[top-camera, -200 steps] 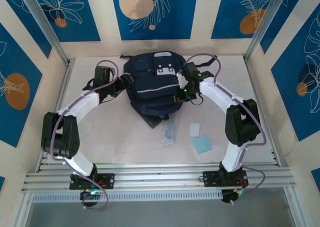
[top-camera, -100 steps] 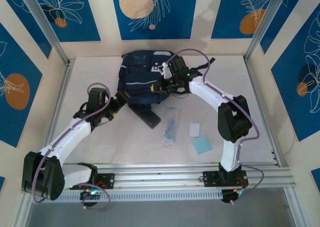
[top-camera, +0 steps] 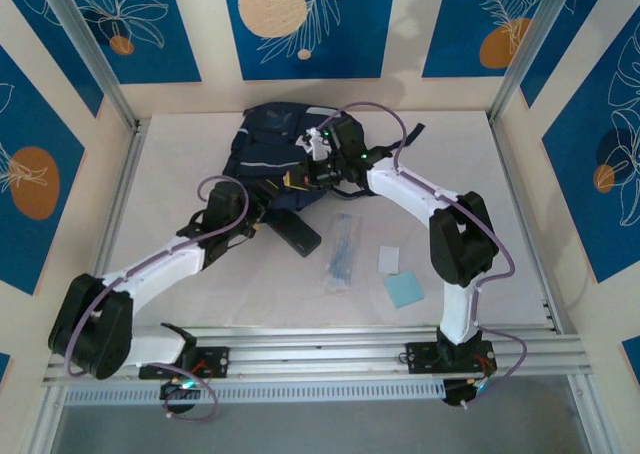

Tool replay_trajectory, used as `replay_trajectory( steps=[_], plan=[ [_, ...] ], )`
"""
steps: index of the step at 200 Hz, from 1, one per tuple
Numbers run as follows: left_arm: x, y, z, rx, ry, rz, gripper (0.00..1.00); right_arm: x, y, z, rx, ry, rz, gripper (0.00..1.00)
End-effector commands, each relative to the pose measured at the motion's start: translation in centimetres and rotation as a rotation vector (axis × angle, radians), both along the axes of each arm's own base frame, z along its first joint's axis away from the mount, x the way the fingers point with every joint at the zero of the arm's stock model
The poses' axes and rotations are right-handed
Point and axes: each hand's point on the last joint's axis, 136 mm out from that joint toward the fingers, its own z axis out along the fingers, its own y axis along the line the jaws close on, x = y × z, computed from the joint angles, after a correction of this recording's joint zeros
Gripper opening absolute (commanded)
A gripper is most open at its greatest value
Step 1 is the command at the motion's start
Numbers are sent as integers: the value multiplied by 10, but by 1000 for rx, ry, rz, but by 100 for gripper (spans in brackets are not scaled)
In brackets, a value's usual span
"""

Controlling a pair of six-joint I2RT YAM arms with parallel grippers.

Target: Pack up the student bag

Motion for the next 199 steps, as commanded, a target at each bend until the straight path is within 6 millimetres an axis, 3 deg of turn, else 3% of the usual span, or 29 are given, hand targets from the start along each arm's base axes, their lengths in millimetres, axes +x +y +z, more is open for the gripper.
replay_trajectory(
  steps=[1, 34, 47, 75, 99, 132, 163, 180, 199],
  plan=[
    [23, -10, 19, -49, -80, 55, 76, -12, 12, 37, 129, -53, 67, 0],
    [35, -9, 24, -39, -139, 79, 25, -37, -1, 29, 75, -35, 154, 0],
    [36, -5, 30, -13, -153, 76, 0, -51, -13, 19, 3, -46, 208, 0],
    [30, 10, 42, 32, -167, 68, 0, -73, -60, -27, -281, -99, 308, 0],
    [22, 18, 46, 46, -166, 36, 0, -66, -108, -67, -522, -125, 282, 0],
    [10, 21, 46, 58, -133, -10, 0, -29, -154, -90, -628, -101, 154, 0],
    [2, 27, 48, 91, -114, -41, 0, 21, -188, -100, -674, -128, 40, 0],
    [-3, 36, 49, 125, -103, -45, 0, 41, -198, -103, -657, -100, 14, 0],
    [-6, 46, 52, 137, -102, -33, 0, 44, -198, -104, -648, -80, 27, 0]
  ],
)
